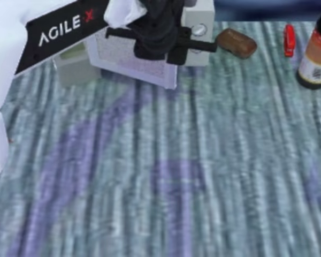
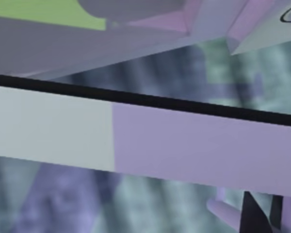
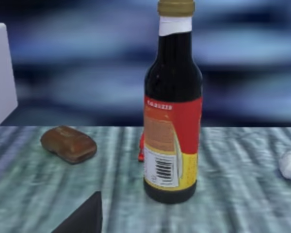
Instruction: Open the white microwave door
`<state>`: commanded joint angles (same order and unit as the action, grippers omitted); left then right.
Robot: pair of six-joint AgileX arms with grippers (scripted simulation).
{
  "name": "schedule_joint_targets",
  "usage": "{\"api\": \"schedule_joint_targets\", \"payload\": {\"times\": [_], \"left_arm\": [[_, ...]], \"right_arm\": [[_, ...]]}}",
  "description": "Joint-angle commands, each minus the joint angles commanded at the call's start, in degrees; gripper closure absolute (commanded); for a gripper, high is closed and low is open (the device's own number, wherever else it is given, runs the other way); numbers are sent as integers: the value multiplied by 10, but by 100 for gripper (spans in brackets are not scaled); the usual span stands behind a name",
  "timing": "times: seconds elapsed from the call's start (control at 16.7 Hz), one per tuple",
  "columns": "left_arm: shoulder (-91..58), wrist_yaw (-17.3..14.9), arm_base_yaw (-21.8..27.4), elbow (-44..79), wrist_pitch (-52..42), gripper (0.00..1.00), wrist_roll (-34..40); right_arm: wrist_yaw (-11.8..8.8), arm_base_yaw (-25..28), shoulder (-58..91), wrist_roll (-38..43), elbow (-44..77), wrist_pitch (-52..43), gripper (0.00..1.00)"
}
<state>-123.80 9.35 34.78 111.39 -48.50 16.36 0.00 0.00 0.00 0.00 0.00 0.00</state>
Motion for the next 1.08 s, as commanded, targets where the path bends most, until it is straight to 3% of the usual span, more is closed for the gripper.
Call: {"api": "schedule_joint_targets", "payload": {"times": [0.78, 1.08], "left_arm": [[0, 0, 0, 0, 0, 100, 0], [23, -14, -3, -31, 17, 100, -22]], "right_arm": [[0, 0, 0, 0, 0, 0, 0], [0, 0, 0, 0, 0, 0, 0]]}}
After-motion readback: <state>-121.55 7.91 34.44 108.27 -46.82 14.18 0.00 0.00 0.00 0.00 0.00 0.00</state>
